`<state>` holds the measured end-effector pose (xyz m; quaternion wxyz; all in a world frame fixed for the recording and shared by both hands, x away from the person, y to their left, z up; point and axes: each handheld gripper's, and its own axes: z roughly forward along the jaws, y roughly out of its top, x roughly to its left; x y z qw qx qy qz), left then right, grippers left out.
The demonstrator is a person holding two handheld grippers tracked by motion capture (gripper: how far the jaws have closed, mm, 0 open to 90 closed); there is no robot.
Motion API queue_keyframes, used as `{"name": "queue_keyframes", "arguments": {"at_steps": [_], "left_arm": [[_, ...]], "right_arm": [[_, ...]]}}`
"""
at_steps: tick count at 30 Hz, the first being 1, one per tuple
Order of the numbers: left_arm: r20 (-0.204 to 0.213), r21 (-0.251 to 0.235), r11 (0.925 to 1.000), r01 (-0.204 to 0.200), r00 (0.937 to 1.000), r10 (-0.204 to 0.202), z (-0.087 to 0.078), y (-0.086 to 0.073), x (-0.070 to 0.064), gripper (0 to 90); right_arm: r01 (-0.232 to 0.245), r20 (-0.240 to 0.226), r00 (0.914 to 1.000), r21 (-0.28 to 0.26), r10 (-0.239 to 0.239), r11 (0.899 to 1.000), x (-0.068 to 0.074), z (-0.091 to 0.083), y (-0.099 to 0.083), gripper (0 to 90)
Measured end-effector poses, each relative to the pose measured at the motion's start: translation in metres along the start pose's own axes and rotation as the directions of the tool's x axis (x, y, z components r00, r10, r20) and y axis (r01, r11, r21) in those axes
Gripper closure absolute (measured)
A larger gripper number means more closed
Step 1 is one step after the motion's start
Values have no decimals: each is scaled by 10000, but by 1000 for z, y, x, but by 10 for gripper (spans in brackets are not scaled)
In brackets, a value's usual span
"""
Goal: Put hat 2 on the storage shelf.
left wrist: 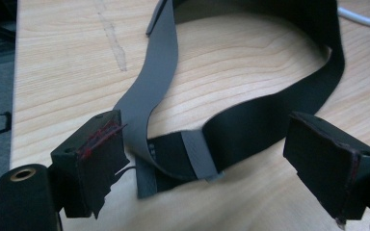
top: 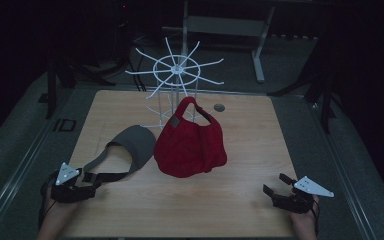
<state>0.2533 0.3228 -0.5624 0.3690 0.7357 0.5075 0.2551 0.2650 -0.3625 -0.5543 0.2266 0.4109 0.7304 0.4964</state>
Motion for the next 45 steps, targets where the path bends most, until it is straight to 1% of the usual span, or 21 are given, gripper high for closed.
{"name": "queue_keyframes", "arguments": {"at_steps": [1, 3, 4, 5, 9, 12, 13, 15, 16, 18, 20, 22, 23, 28, 29, 31, 32, 37, 40, 42, 45], "left_arm": [[57, 81, 10000, -15, 10000, 14, 3, 1, 1, 148], [32, 209, 9995, -225, 9997, 224, 8, 4, 1, 148], [137, 298, 9988, -389, 9992, 385, 11, 5, 1, 148], [4, 321, 9980, -542, 9985, 542, 13, 5, 1, 147], [30, 351, 9973, -646, 9979, 645, 17, 9, 2, 149], [261, 700, 9938, -863, 9961, 847, 23, 11, 1, 156], [384, 876, 9920, -913, 9954, 882, 25, 11, 0, 180], [698, 931, 9900, -1064, 9925, 1001, 26, 11, 0, 236], [934, 980, 9902, -992, 9916, 901, 26, 11, 1, 287], [1103, 1005, 9911, -869, 9910, 757, 25, 11, 3, 353], [1000, 1011, 9922, -728, 9930, 627, 24, 11, 4, 418], [973, 1005, 9924, -708, 9934, 611, 24, 11, 4, 449], [840, 977, 9933, -618, 9950, 536, 24, 11, 4, 449], [418, 902, 9956, -264, 9989, 227, 22, 10, 5, 746], [374, 879, 9959, -210, 9991, 178, 22, 10, 5, 746], [165, 861, 9962, -106, 9998, 92, 22, 10, 4, 853], [119, 853, 9963, -98, 9999, 88, 23, 10, 4, 865], [-293, 620, 9977, -257, 9992, 276, 20, 9, 1, 883], [-343, -51, 9998, -207, 9992, 205, 9, 11, 4, 885], [-209, -422, 9990, -149, 9997, 140, 1, 15, 8, 885], [-147, -922, 9951, -366, 9993, 354, -11, 22, 11, 886]], "right_arm": [[1, 16, 10000, 6, -1, 10000, 0, 0, 0, 140], [-8, 0, 10000, 49, 8, 10000, 0, 1, 0, 140], [-17, 9, 10000, 55, 17, 10000, 0, 1, 0, 140], [13, 26, 10000, 74, -13, 10000, 0, 1, 0, 140], [-39, 0, 10000, 56, 39, 10000, 0, 1, -1, 140], [-6, 15, 10000, 111, 5, 9999, 0, 2, -1, 140], [-10, 3, 10000, 120, 10, 9999, 0, 2, -1, 140], [-53, -1, 10000, 152, 53, 9999, -1, 2, -1, 140], [-70, -16, 10000, 139, 70, 9999, -1, 2, -1, 140], [-110, 5, 9999, 135, 110, 9998, -1, 2, -1, 140], [-116, -18, 9999, 113, 116, 9999, -2, 2, -1, 141], [-132, -15, 9999, 109, 132, 9999, -2, 2, -1, 140], [-132, -15, 9999, 109, 132, 9999, -2, 2, -1, 140], [-103, 3, 9999, 135, 103, 9999, -1, 2, -1, 142], [-103, 3, 9999, 135, 103, 9999, -1, 2, -1, 142], [-106, 1, 9999, 145, 106, 9998, -1, 2, -1, 142], [-103, -2, 9999, 139, 103, 9999, -1, 2, -1, 142], [-145, -36, 9999, 82, 145, 9999, -1, 1, -1, 142], [-187, -30, 9998, 54, 187, 9998, -2, 1, -1, 142], [-210, -75, 9998, 41, 210, 9998, -2, 1, -1, 142], [-197, -19, 9998, -4, 197, 9998, -2, 1, -1, 142]]}}
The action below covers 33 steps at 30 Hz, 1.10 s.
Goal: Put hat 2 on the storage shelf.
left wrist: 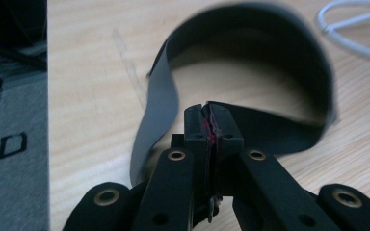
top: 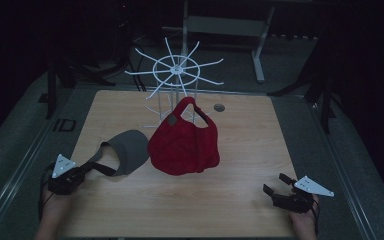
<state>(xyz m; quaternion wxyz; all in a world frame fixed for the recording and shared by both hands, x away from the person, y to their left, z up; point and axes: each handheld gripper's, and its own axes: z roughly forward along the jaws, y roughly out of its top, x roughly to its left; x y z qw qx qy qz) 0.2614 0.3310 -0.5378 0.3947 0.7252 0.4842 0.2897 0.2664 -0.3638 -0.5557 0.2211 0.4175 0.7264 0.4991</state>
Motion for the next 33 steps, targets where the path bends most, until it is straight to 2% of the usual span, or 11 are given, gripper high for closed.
{"name": "queue_keyframes", "arguments": {"at_steps": [3, 7, 14, 15, 16, 21, 24, 27, 31, 33], "left_arm": [[-35, -383, 9989, -277, 9996, 276, -9, 9, -1, 886], [150, -889, 9948, -490, 9986, 505, -18, 24, -5, 887], [198, -1624, 9812, -1043, 9939, 1089, -26, 53, -18, 887], [336, -1702, 9796, -1071, 9929, 1144, -27, 57, -19, 887], [281, -1815, 9765, -1163, 9920, 1234, -28, 61, -20, 887], [595, -2277, 9643, -1351, 9866, 1522, -33, 81, -27, 886], [561, -2622, 9519, -1584, 9823, 1789, -38, 92, -34, 886], [578, -2931, 9417, -1654, 9800, 1902, -43, 104, -34, 886], [755, -3464, 9268, -1448, 9805, 1814, -51, 122, -32, 886], [737, -3638, 9196, -1487, 9795, 1875, -54, 130, -31, 886]], "right_arm": [[-18, 165, 9999, -117, 19, 9999, 0, -1, 0, 142], [-42, 183, 9998, -147, 45, 9999, -1, -1, 0, 142], [-205, 135, 9997, -313, 209, 9993, -3, -2, -1, 142], [-232, 119, 9997, -316, 235, 9992, -3, -3, -1, 142], [-237, 106, 9997, -327, 241, 9992, -3, -3, -1, 142], [-250, 132, 9996, -395, 255, 9989, -3, -3, -1, 143], [-286, 142, 9995, -431, 293, 9987, -4, -4, -1, 143], [-321, 90, 9994, -421, 325, 9986, -5, -4, -1, 142], [-348, 64, 9994, -478, 351, 9983, -5, -4, -2, 142], [-408, 54, 9991, -500, 412, 9979, -5, -5, -2, 143]]}}
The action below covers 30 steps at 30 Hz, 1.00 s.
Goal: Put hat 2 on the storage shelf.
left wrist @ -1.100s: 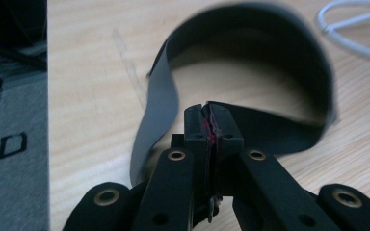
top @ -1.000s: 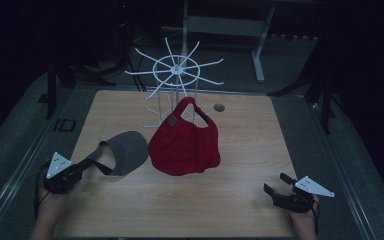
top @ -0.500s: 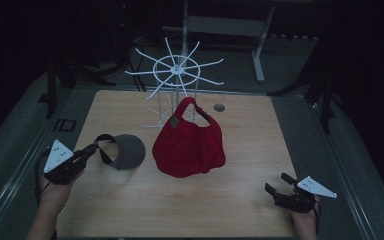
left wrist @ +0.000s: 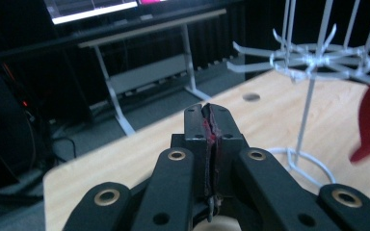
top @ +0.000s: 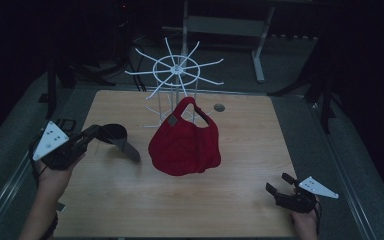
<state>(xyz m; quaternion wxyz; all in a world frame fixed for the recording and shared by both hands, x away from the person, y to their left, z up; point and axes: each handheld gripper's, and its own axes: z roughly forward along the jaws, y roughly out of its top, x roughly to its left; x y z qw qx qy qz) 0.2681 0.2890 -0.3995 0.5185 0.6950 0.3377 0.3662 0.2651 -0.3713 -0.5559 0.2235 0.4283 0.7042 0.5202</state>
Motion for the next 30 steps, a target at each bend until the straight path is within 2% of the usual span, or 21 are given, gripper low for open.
{"name": "queue_keyframes", "arguments": {"at_steps": [8, 15, 20, 25, 27, 29, 30], "left_arm": [[50, -546, 9981, -269, 9996, 272, -9, 26, 5, 885], [219, -1241, 9913, -438, 9987, 468, -34, 44, 5, 885], [506, -1651, 9842, -634, 9961, 726, -49, 62, 2, 885], [566, -1852, 9791, -841, 9938, 961, -50, 83, 1, 885], [719, -1957, 9769, -854, 9923, 1011, -48, 93, 2, 884], [704, -1988, 9760, -885, 9921, 1043, -47, 96, 1, 884], [752, -2089, 9730, -983, 9904, 1162, -45, 106, 1, 884]], "right_arm": [[-48, -19, 10000, -55, 48, 10000, -1, 0, 0, 142], [-54, -11, 10000, -2, 54, 10000, 0, 0, 0, 143], [-44, -22, 10000, 26, 45, 10000, 0, 0, 0, 143], [-46, -41, 10000, 15, 46, 10000, 0, 0, 0, 143], [-54, -48, 10000, 3, 54, 10000, 0, 0, 0, 143], [-61, -58, 10000, -8, 61, 10000, 0, 0, 0, 143], [-73, -66, 10000, -14, 73, 10000, 0, 0, 0, 143]]}}
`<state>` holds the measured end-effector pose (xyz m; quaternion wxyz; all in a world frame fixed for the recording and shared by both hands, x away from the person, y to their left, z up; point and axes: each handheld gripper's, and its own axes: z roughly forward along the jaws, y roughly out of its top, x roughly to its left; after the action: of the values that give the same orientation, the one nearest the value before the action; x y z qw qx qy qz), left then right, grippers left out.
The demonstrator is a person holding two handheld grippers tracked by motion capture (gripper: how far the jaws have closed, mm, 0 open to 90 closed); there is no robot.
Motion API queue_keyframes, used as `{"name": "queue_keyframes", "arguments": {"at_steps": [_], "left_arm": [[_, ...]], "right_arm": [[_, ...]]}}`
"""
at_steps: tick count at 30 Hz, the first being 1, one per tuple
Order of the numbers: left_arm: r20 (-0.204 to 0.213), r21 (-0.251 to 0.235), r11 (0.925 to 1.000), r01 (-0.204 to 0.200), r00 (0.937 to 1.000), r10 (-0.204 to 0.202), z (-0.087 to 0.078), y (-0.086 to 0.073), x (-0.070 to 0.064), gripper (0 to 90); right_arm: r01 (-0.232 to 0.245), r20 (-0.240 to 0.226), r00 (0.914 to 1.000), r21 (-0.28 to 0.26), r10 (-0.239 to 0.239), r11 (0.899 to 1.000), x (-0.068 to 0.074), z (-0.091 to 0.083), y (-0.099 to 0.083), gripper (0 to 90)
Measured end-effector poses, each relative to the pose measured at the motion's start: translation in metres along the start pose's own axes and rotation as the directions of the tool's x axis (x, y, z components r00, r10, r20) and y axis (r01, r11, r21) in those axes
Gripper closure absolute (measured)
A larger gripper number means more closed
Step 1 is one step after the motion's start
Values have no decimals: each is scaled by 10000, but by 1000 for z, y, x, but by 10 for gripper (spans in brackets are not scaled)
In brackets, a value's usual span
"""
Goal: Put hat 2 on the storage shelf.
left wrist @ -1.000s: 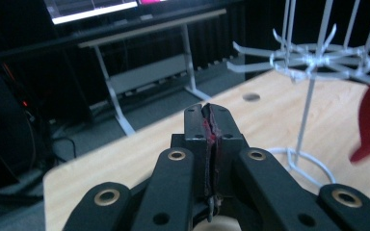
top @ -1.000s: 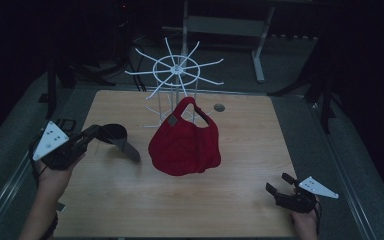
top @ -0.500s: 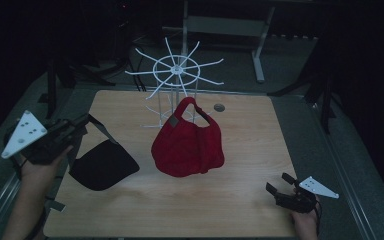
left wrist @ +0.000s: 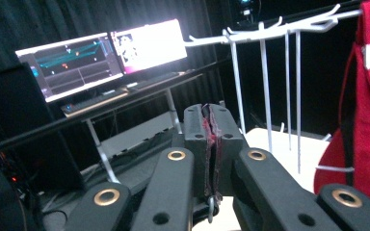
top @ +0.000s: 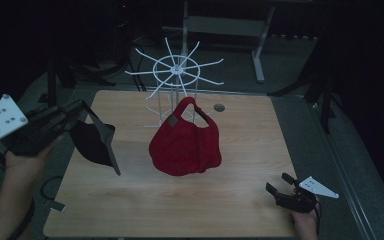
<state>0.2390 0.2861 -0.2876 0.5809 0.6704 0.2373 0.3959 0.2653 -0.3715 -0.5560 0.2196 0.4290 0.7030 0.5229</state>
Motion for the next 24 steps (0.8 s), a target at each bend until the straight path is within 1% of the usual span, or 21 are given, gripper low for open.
{"name": "queue_keyframes", "arguments": {"at_steps": [1, 2, 8, 12, 14, 16, 17, 18, 24], "left_arm": [[86, -30, 10000, -46, 10000, 47, 1, 4, 0, 884], [89, -51, 9999, -94, 9999, 94, 3, 6, 0, 884], [454, -397, 9991, -166, 9988, 184, 12, 22, -2, 884], [684, -494, 9985, -253, 9972, 286, 22, 32, -5, 884], [886, -559, 9981, -245, 9956, 294, 27, 37, -6, 884], [861, -552, 9980, -300, 9957, 346, 29, 39, -7, 883], [991, -554, 9974, -456, 9938, 510, 35, 46, -10, 883], [1021, -529, 9972, -535, 9930, 587, 37, 49, -12, 883], [1122, -481, 9964, -701, 9908, 752, 45, 61, -17, 883]], "right_arm": [[-14, 4, 10000, 4, 14, 10000, 0, 0, 0, 143], [-4, 0, 10000, 6, 4, 10000, 0, 0, 0, 143], [-8, -11, 10000, 20, 8, 10000, 0, 0, 0, 143], [-24, -12, 10000, -20, 24, 10000, 0, 0, 0, 143], [-10, -6, 10000, -32, 10, 10000, 0, 0, 0, 143], [-23, -8, 10000, -25, 23, 10000, -1, 0, 0, 143], [-26, -8, 10000, -30, 26, 10000, -1, 0, 0, 142], [-42, -16, 10000, -40, 42, 10000, -1, -1, 0, 143], [-39, -5, 10000, -53, 39, 10000, -2, -1, 0, 143]]}}
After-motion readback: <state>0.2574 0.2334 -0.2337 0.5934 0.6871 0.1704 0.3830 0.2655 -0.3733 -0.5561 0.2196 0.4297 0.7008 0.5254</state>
